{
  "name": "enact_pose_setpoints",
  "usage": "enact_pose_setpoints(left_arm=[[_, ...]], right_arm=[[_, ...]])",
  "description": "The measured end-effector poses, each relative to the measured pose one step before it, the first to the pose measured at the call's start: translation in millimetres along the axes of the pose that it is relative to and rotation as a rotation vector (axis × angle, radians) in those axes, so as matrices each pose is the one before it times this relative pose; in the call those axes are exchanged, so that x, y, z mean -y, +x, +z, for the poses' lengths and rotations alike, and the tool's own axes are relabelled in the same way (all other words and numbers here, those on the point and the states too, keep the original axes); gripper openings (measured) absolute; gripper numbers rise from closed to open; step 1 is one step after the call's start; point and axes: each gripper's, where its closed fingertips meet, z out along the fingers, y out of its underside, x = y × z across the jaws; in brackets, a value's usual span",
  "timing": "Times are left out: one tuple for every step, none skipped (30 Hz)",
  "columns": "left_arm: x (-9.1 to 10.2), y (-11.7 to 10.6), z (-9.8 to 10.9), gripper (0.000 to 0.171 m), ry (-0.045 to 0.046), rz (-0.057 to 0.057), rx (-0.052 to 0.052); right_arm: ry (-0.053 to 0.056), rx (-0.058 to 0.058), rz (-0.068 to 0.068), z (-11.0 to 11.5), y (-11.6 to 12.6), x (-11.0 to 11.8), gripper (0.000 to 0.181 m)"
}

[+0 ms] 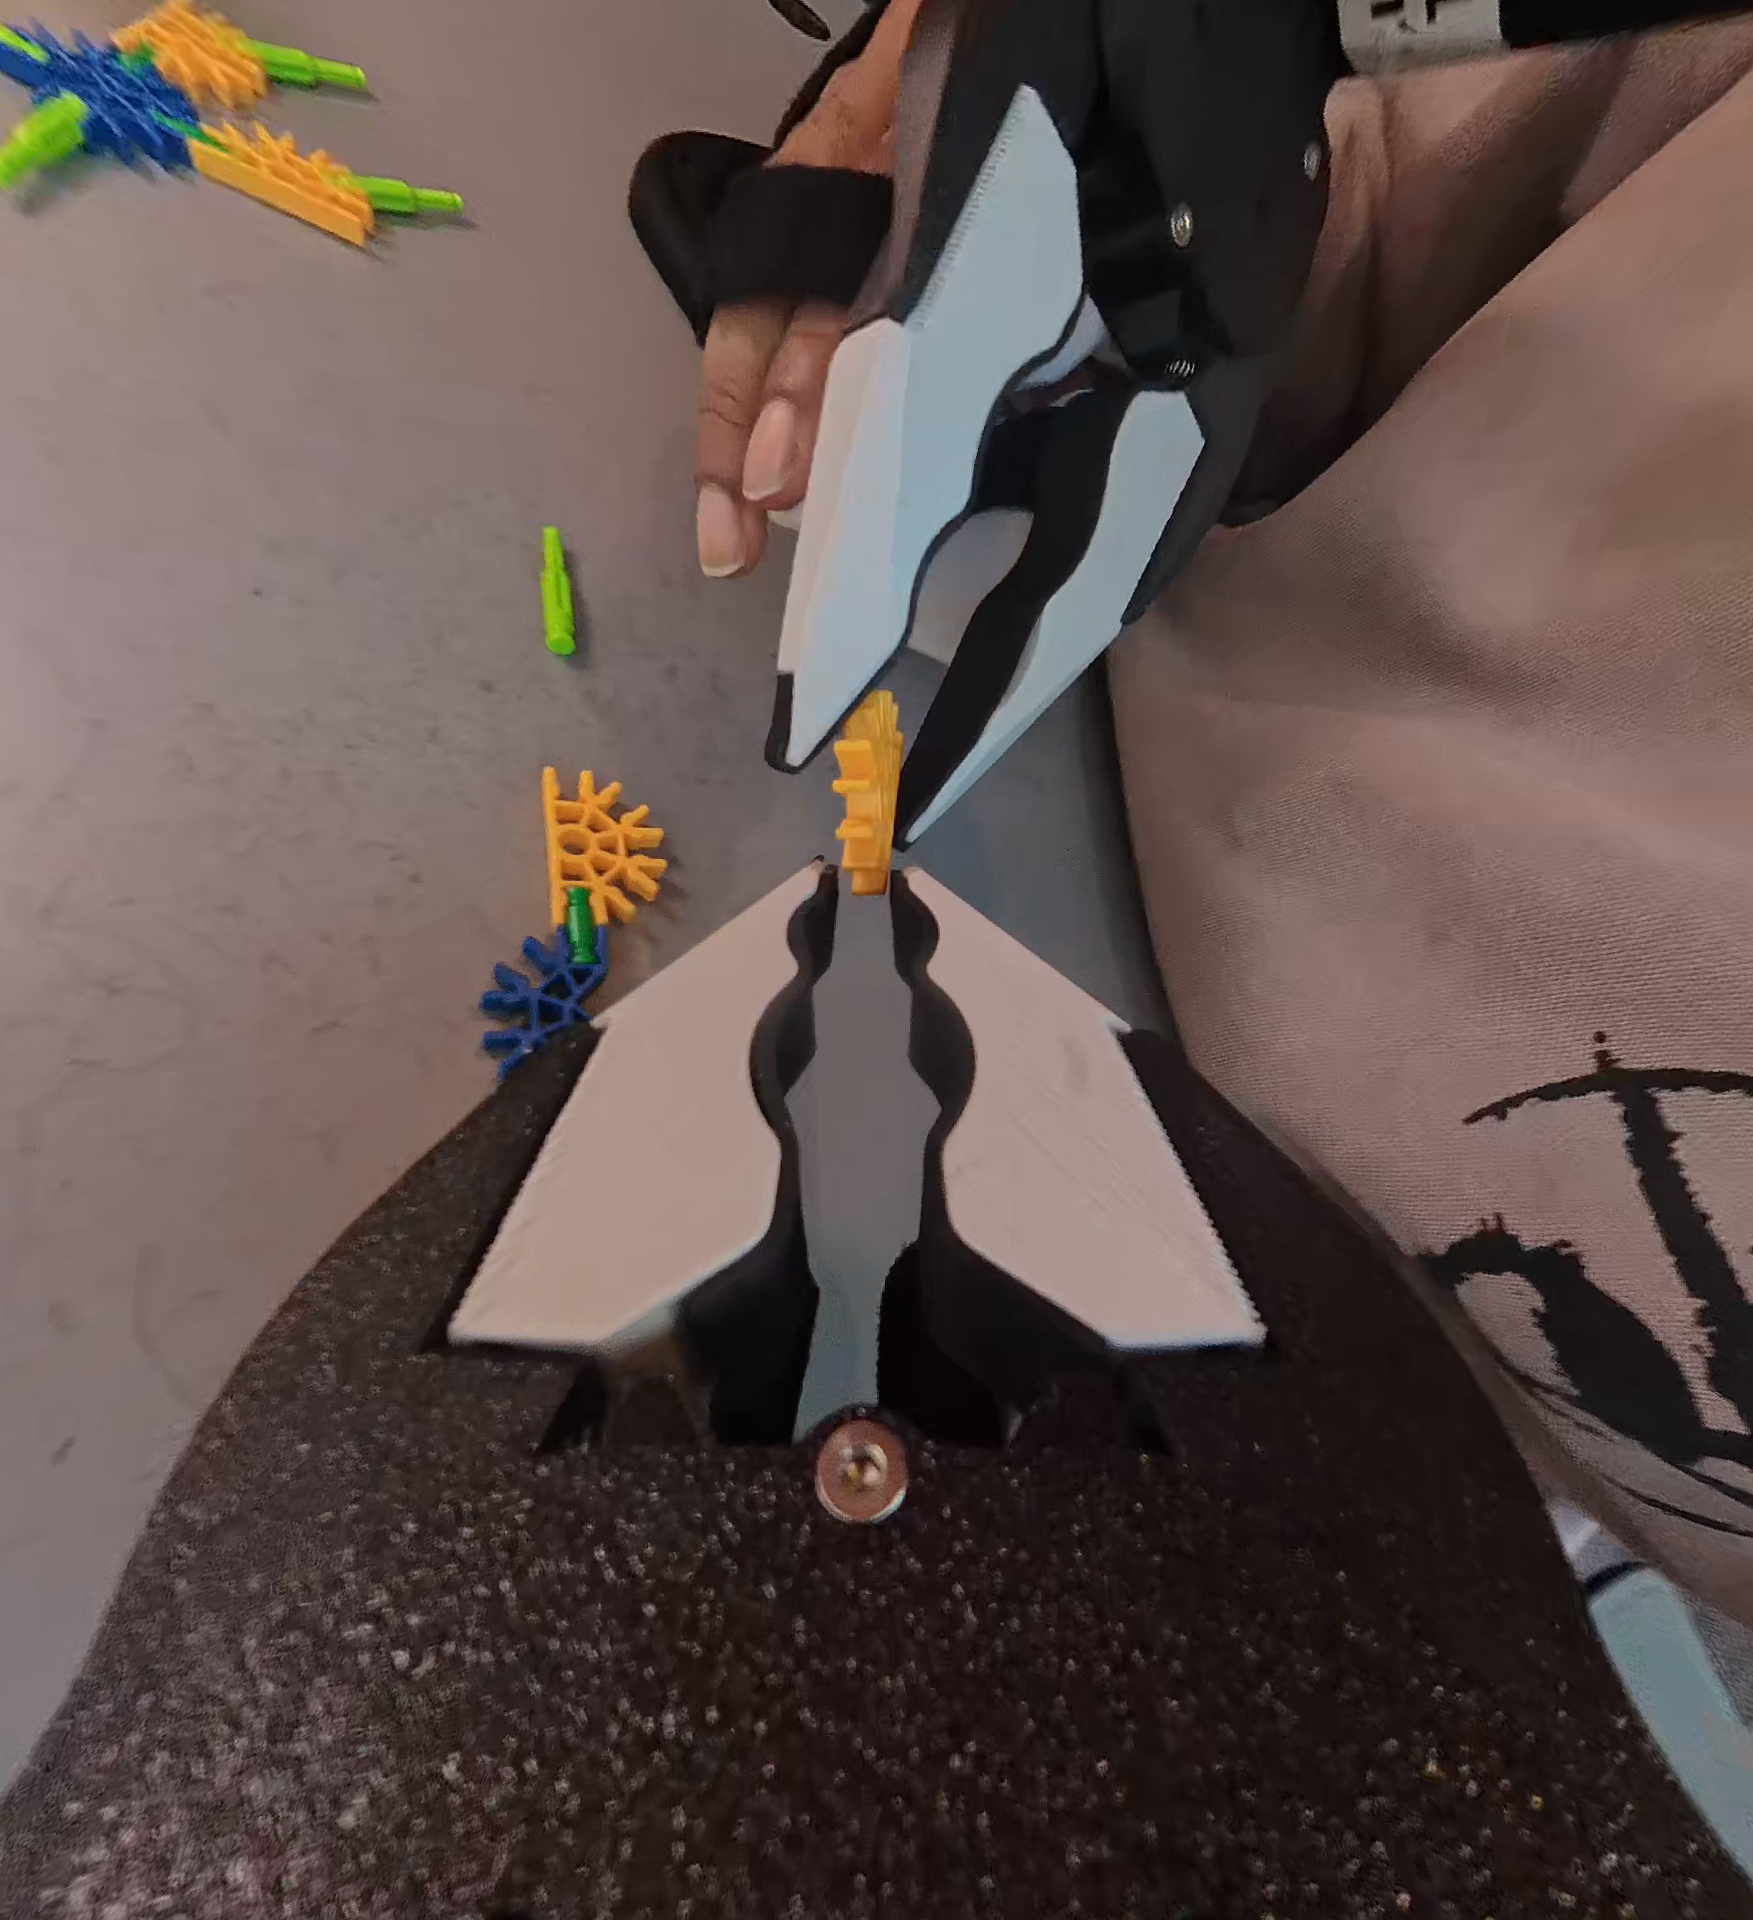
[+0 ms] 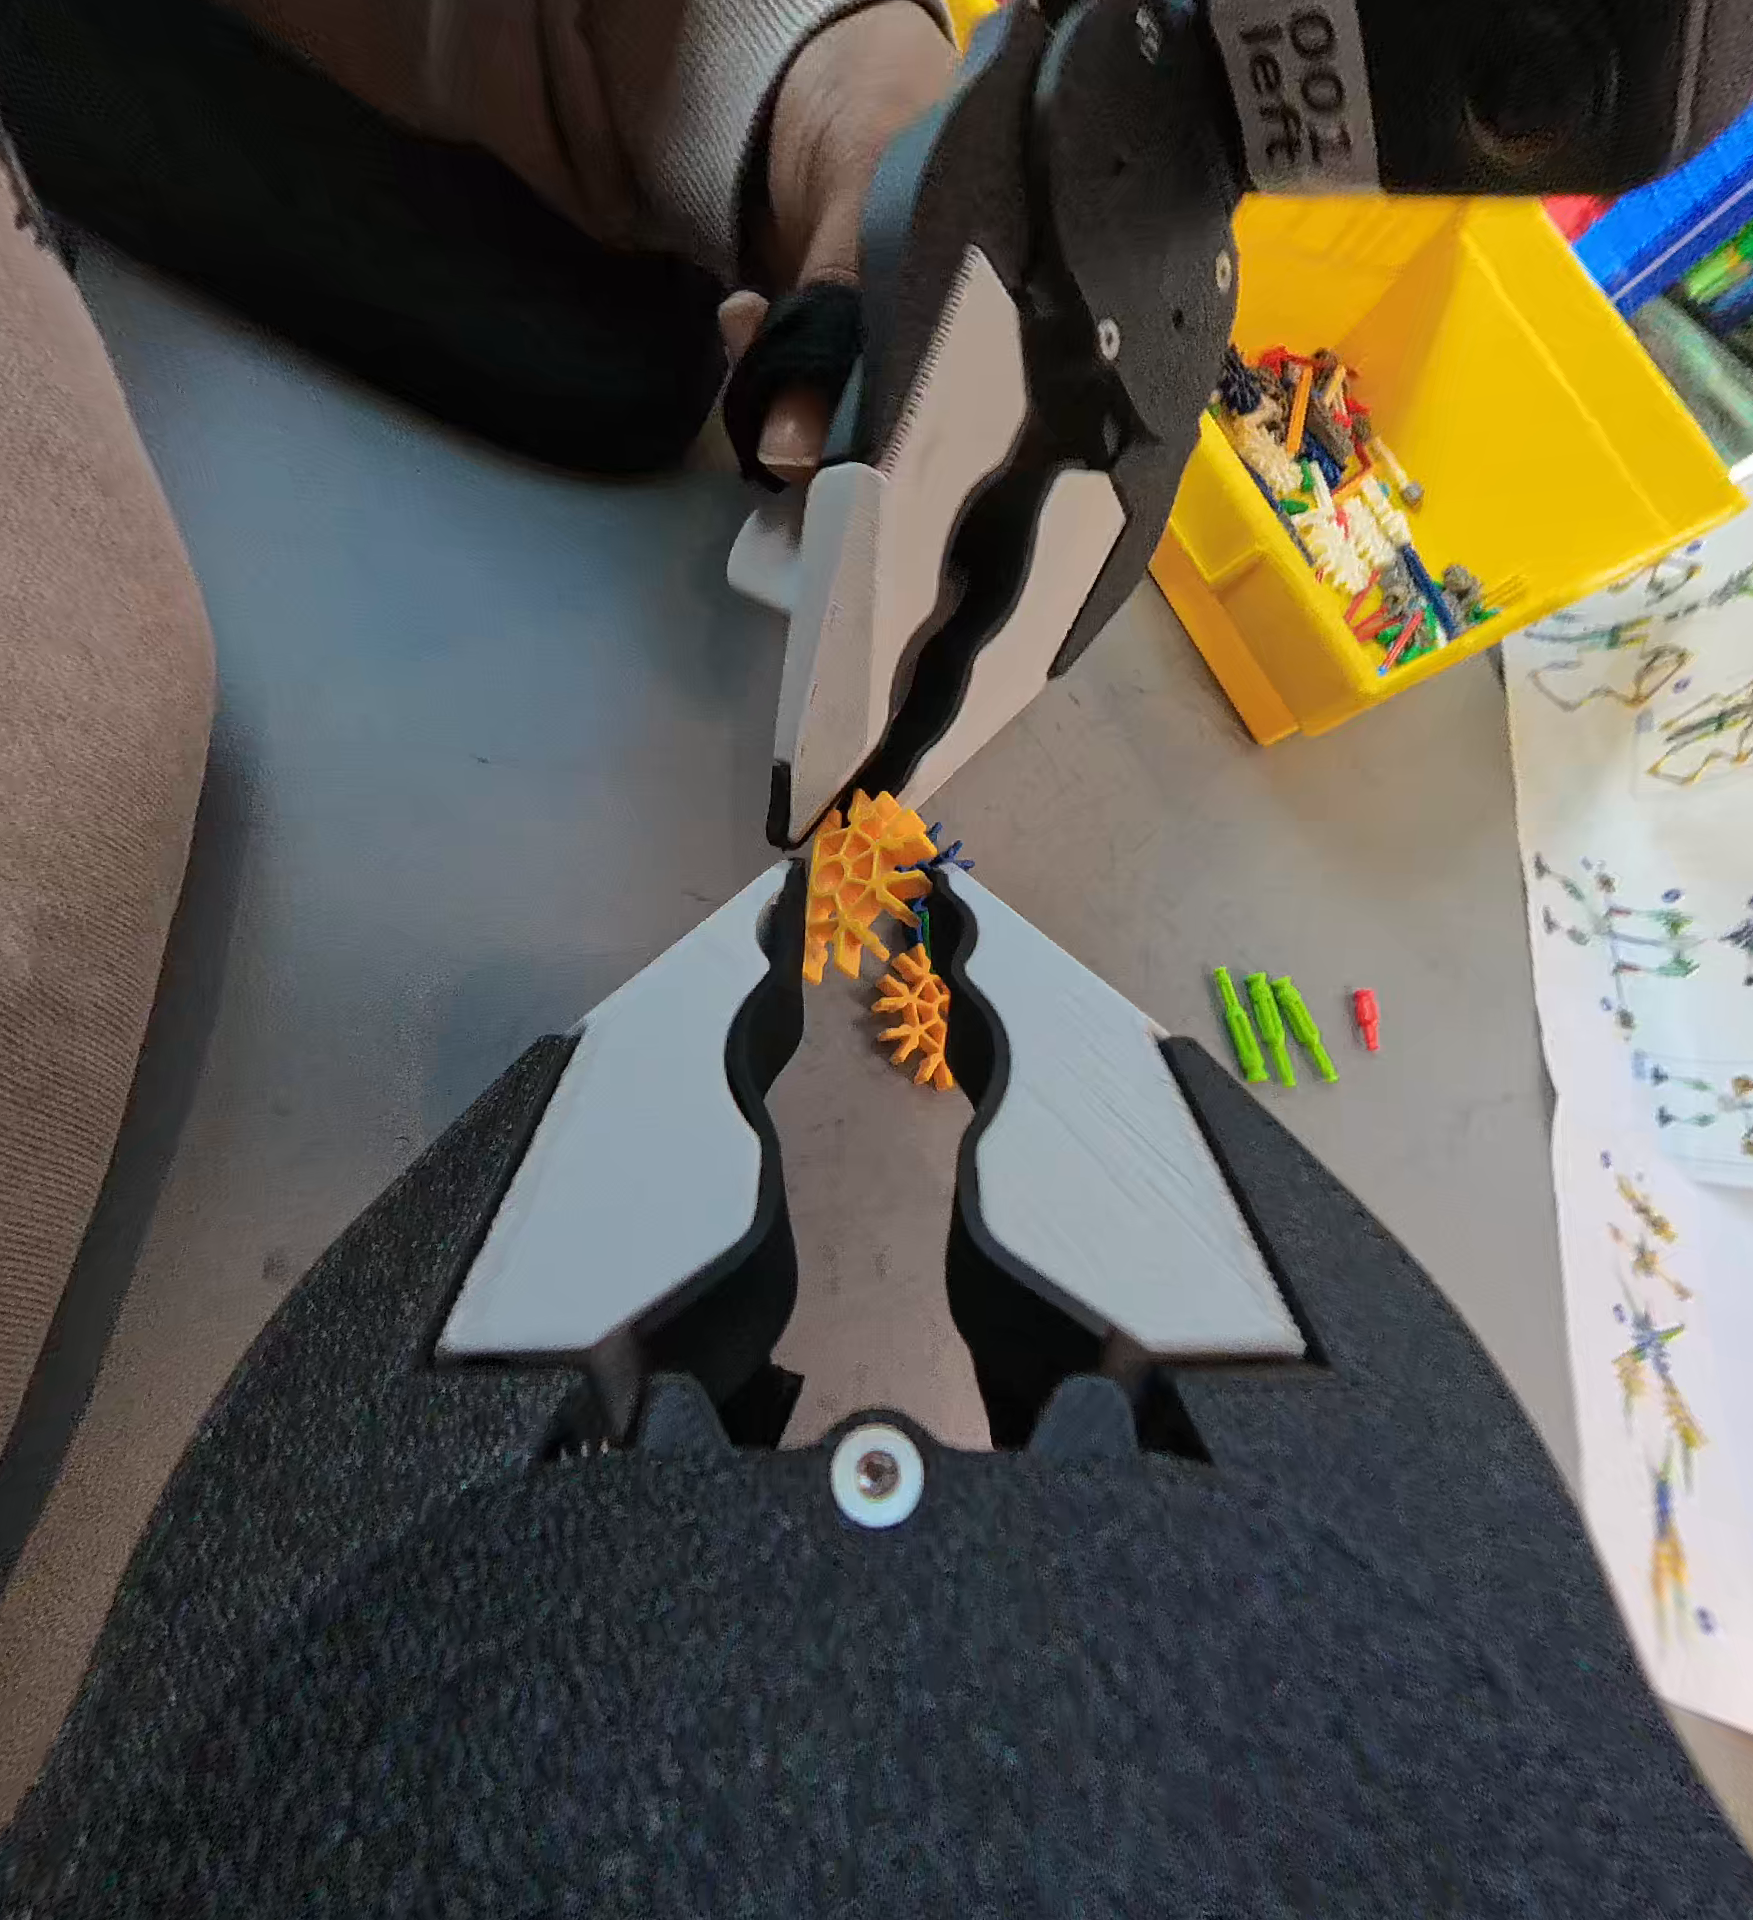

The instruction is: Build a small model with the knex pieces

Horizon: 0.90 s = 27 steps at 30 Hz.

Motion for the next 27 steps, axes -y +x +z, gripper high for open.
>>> enact_pose_setpoints(left_arm=[[1.31,-4.12,-4.10,0.020,0.00505,0.0582,0.0467],[1.77,-4.24,-4.58,0.027,0.00810,0.0480,0.0436],[-0.12,-6.04,-4.29,0.031,-0.00153,0.0398,0.0499],[-3.25,-8.59,-3.43,0.037,-0.01988,0.0383,0.0623],[-6.16,-7.94,-2.05,0.042,-0.03540,0.0367,0.0547],[-7.17,-5.54,-0.55,0.047,-0.03787,0.0259,0.0347],[-5.72,-3.97,0.66,0.050,-0.02696,0.0098,0.0194],[-4.16,-2.37,1.54,0.052,-0.01683,-0.0011,0.0066],[-4.08,-0.85,2.13,0.054,-0.01594,-0.0054,-0.0041],[-4.25,-2.03,2.60,0.054,-0.02033,-0.0075,0.0042],[-4.10,-2.06,2.51,0.054,-0.02308,-0.0073,0.0072],[-3.07,0.59,1.94,0.053,-0.02008,-0.0059,-0.0044],[-0.29,2.38,1.17,0.054,-0.00468,-0.0029,-0.0097],[0.67,4.11,0.36,0.052,-0.00026,0.0031,-0.0178],[0.54,3.86,0.35,0.052,-0.00134,0.0023,-0.0147],[0.46,1.98,0.68,0.051,-0.00232,0.0041,-0.0017],[-0.15,0.97,0.76,0.050,-0.00468,0.0062,0.0032],[-0.14,1.84,0.75,0.049,-0.00366,0.0032,-0.0050],[0.16,2.56,0.12,0.046,-0.00007,0.0011,-0.0134],[0.61,2.35,-0.40,0.044,0.00455,-0.0001,-0.0146],[0.97,-1.17,-0.54,0.043,0.00802,-0.0018,0.0065],[0.48,-1.83,-1.06,0.041,0.00517,-0.0026,0.0085],[0.82,-2.12,-1.08,0.040,0.00715,-0.0047,0.0086],[1.43,-2.56,-0.77,0.040,0.01108,-0.0047,0.0110],[1.98,-3.90,-0.24,0.040,0.01358,-0.0024,0.0204],[0.98,-3.95,0.26,0.039,0.00710,-0.0037,0.0195],[0.17,-2.18,1.03,0.039,0.00089,-0.0051,0.0093]], right_arm=[[-0.0068,0.0076,0.0656,-0.26,2.42,-4.04,0.021],[-0.0138,0.0107,0.0593,-0.61,1.87,-5.70,0.021],[-0.0195,0.0198,0.0533,-0.89,0.38,-6.56,0.021],[-0.0230,0.0358,0.0495,-0.82,-2.70,-6.95,0.021],[-0.0299,0.0468,0.0493,-0.18,-5.32,-7.42,0.021],[-0.0353,0.0576,0.0426,0.60,-8.11,-7.49,0.021],[-0.0257,0.0396,0.0306,1.46,-6.42,-5.49,0.021],[-0.0068,0.0015,0.0200,1.88,-1.36,-1.74,0.021],[-0.0126,0.0011,0.0167,2.16,-0.68,-1.76,0.021],[-0.0228,0.0037,0.0151,2.52,-0.03,-2.48,0.021],[-0.0071,-0.0155,0.0091,1.64,3.60,0.64,0.021],[-0.0098,-0.0093,0.0111,1.23,3.93,0.49,0.021],[-0.0190,-0.0093,0.0148,1.07,4.98,-0.64,0.021],[-0.0190,-0.0175,0.0073,0.72,6.53,-0.90,0.021],[-0.0225,-0.0175,-0.0014,0.68,6.75,-1.86,0.021],[-0.0100,-0.0028,-0.0013,0.17,4.82,-0.30,0.021],[-0.0060,-0.0138,0.0088,0.11,6.92,-0.19,0.021],[-0.0008,-0.0152,0.0091,-0.14,7.49,-0.12,0.021],[-0.0018,-0.0180,0.0154,-0.41,8.05,-0.90,0.021],[-0.0005,-0.0101,0.0098,-0.83,5.83,-0.85,0.021],[0.0007,-0.0082,-0.0002,-1.56,3.83,-0.77,0.021],[0.0048,-0.0147,0.0063,-2.34,3.70,0.11,0.021],[0.0089,-0.0033,0.0088,-2.66,1.63,0.43,0.021],[0.0127,0.0106,0.0058,-2.87,-1.32,0.87,0.021],[0.0156,0.0153,-0.0005,-2.71,-2.92,1.38,0.021],[0.0103,0.0178,-0.0001,-2.12,-4.05,1.04,0.021],[0.0030,0.0216,0.0037,-1.16,-5.03,0.61,0.021]])
